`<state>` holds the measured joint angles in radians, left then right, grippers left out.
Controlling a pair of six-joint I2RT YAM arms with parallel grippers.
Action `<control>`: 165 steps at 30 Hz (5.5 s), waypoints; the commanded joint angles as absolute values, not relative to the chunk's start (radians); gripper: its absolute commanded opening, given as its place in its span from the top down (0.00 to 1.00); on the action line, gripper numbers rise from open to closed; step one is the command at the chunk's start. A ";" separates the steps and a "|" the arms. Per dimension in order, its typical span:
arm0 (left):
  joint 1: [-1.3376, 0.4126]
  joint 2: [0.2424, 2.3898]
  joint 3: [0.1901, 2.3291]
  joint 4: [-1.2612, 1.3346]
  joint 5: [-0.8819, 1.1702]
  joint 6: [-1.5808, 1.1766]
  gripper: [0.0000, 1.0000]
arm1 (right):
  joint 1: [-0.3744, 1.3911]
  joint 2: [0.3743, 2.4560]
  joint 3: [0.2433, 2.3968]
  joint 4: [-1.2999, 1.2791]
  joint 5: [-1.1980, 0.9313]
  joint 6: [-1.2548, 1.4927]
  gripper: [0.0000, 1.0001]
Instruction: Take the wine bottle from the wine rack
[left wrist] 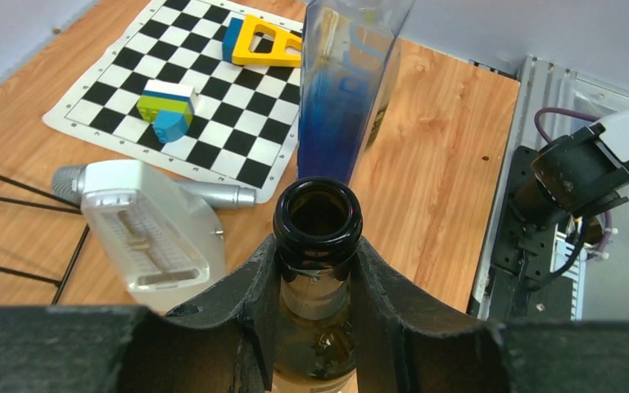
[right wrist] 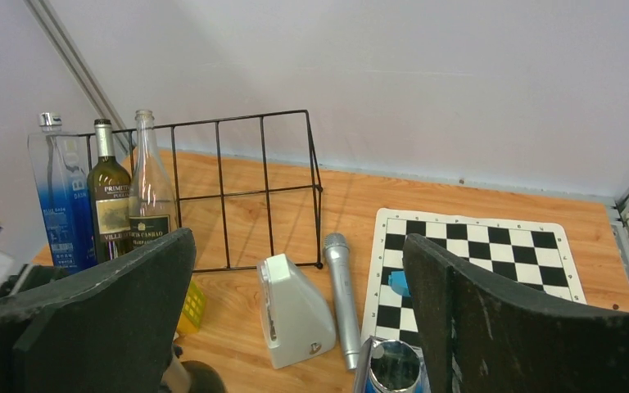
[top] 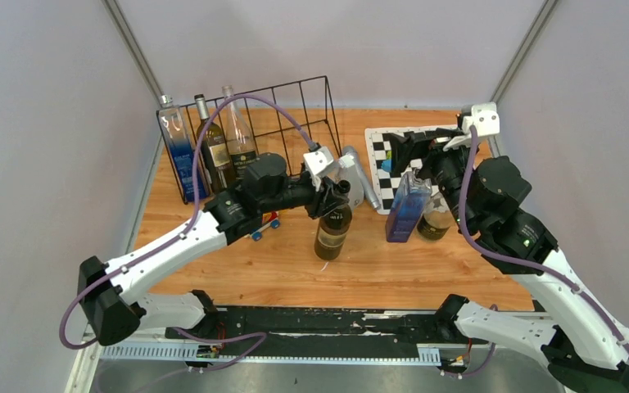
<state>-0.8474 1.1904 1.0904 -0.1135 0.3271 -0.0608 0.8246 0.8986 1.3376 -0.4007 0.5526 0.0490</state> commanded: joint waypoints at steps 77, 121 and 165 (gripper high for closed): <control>-0.925 1.460 1.292 0.212 0.313 -0.025 0.00 | 0.830 0.783 1.326 -0.440 0.663 0.005 0.00; -0.073 1.824 1.681 -0.217 0.043 -0.290 0.18 | 0.830 0.963 1.386 -0.600 0.452 0.143 0.01; -0.046 1.918 1.750 -0.198 0.013 -0.162 0.90 | 0.830 0.937 1.378 -0.643 0.419 0.176 0.01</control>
<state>-0.0525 2.0090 1.7706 -0.2481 0.0132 -0.2333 0.8246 0.9463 1.3746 -0.6510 0.4343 0.1638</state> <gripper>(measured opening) 0.491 0.995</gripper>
